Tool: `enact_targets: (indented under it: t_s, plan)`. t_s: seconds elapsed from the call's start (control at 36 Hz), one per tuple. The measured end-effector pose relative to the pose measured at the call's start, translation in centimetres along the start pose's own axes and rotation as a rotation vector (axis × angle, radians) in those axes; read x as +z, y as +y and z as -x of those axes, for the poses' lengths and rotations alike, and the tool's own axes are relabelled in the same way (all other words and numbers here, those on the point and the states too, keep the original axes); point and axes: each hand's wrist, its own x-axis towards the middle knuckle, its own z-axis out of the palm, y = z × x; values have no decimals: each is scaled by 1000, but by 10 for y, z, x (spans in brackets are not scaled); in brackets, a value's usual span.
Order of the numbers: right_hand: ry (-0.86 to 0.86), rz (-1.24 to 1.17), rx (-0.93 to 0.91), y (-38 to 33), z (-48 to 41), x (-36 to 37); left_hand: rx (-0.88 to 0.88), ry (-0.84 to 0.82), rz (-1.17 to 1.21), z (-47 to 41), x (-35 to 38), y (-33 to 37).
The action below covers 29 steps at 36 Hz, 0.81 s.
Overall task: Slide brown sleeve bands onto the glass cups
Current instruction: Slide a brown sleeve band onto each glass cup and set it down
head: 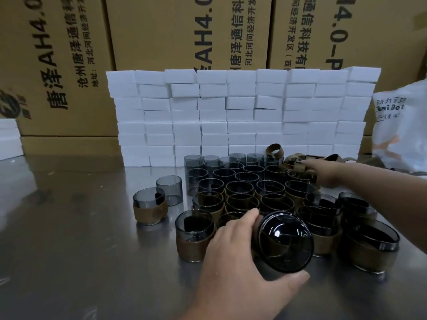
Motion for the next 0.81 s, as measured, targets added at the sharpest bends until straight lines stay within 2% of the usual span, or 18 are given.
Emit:
enact_targets:
  t_s: [0.22, 0.39, 0.47, 0.56, 0.67, 0.75, 0.81]
  plan:
    - [16, 321, 50, -4, 6, -4, 17, 16, 10, 1, 2, -4]
    - [269, 130, 144, 11, 29, -36, 39, 23, 10, 3, 1, -3]
    - [370, -75, 122, 17, 51, -51, 41, 17, 17, 3, 0, -4]
    - [551, -299, 90, 12, 79, -60, 28, 40, 19, 2, 0, -3]
    - [732, -659, -32, -19, 128, -64, 20, 80, 31, 1, 0, -2]
    - [775, -979, -131, -54, 169, -60, 0, 112, 39, 0, -1, -2]
    - [736, -1190, -207, -80, 195, -54, -15, 126, 48, 0, -2, -1]
